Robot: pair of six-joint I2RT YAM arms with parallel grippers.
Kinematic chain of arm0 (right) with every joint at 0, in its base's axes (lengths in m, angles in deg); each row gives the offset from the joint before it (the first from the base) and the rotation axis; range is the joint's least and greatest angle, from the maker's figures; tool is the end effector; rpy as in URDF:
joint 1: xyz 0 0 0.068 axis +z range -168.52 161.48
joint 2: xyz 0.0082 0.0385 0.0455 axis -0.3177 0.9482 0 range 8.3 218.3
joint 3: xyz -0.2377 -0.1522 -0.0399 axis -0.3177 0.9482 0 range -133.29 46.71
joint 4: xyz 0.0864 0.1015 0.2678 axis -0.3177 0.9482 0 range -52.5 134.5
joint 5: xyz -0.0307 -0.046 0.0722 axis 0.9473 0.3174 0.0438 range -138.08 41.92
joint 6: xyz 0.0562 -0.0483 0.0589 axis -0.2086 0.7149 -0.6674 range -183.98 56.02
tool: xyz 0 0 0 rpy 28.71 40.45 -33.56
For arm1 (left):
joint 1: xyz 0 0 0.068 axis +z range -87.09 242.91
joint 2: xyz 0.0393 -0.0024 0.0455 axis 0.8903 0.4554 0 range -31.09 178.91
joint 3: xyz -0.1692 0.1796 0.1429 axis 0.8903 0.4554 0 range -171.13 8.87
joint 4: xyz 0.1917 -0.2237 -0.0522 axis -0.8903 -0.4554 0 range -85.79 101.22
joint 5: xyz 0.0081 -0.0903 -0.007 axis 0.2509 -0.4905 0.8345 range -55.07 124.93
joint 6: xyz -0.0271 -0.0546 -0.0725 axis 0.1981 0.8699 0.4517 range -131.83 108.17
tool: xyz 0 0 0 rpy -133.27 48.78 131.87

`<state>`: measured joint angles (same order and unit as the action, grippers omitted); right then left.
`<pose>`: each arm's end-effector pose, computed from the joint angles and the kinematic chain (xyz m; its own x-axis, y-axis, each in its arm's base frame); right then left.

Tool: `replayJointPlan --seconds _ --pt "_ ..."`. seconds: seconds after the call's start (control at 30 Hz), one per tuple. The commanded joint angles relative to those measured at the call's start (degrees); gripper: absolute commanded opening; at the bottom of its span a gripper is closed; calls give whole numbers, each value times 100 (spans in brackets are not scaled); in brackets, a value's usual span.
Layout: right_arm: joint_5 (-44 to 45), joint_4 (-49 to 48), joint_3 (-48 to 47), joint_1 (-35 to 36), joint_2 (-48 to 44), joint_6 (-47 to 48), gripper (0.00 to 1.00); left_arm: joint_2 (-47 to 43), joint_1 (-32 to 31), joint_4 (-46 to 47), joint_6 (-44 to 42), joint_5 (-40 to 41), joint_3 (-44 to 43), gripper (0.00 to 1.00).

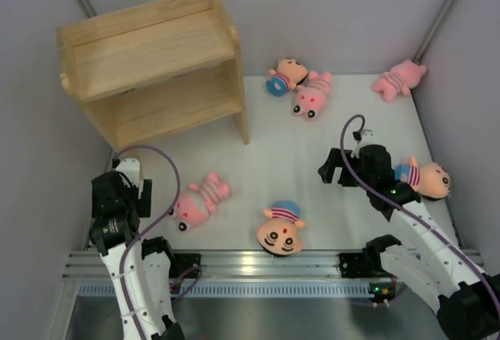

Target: Place and organize the stuffed toys onto the shelf

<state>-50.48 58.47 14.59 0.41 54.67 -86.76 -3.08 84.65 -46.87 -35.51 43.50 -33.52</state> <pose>0.2357 0.0847 0.2098 -0.6409 0.1892 -0.7439 -0.1175 0.9336 0.3386 0.1360 0.0679 0.2627 -0.7750 0.1185 -0.6207 -0.1693 0.9074 0.3847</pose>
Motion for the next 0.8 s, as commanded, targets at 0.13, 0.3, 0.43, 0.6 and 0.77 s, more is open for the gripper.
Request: replayJointPlan --seconds 0.13,0.3,0.43,0.6,0.77 --pt "-752 -444 -356 -74 -470 73 99 73 50 -456 -777 -1887 -1111 99" --pt "-3196 -1339 -252 -66 -656 -226 99 582 50 -1310 -1156 -3837 -1632 97" --pt "-3024 -357 -477 -4 307 62 66 1083 50 -1293 -981 -3075 -1405 86" --pt "-2625 707 -761 433 1602 986 77 1435 50 -1284 -1085 -2923 -1096 84" --pt "-2864 163 -1042 1376 2604 1302 89 1321 41 -1284 -1314 -3178 -1096 86"
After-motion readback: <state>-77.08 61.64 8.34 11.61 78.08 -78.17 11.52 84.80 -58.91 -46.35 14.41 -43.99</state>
